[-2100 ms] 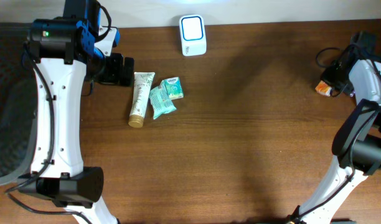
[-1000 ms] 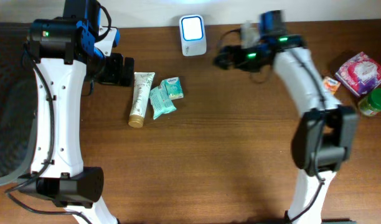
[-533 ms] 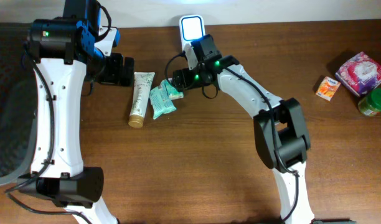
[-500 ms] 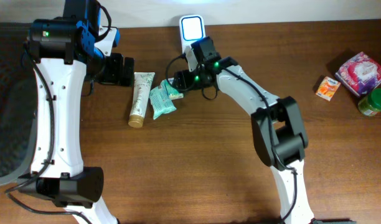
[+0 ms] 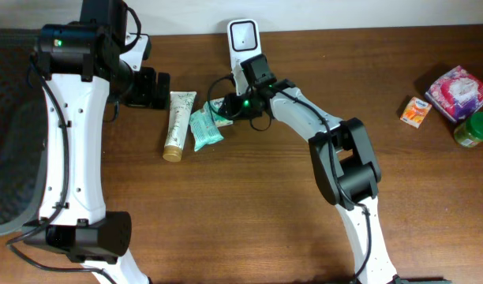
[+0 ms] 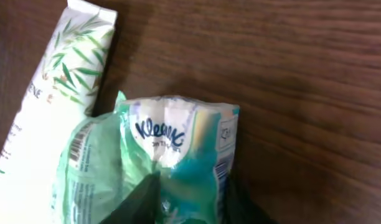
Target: Scan the item barcode
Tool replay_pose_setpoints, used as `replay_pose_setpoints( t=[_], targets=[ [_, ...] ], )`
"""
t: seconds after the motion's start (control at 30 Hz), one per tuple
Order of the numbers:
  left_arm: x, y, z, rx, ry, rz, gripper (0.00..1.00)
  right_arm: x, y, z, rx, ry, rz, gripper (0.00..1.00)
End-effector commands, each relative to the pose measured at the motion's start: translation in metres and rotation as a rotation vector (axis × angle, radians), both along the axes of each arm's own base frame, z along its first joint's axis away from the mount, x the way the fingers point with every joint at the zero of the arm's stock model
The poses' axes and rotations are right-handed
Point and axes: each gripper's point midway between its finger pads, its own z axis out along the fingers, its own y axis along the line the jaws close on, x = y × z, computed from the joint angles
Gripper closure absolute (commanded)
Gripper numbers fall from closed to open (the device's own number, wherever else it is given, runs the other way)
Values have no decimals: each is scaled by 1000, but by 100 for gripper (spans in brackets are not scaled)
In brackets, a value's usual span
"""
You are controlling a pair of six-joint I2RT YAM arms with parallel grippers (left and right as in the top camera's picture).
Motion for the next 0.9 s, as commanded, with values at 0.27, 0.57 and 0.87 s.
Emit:
replay_pose_setpoints(
  t=[0.27, 0.57, 0.87],
  targets=[
    [-1, 1, 4, 9, -12, -10, 1, -11, -33, 79, 550, 192, 165, 96],
    [-1, 1, 4, 9, -11, -10, 1, -10, -76, 95, 670, 223, 167, 95],
    [-1, 1, 4, 9, -11, -10, 1, -19, -163, -9, 22, 394, -203, 96]
  ],
)
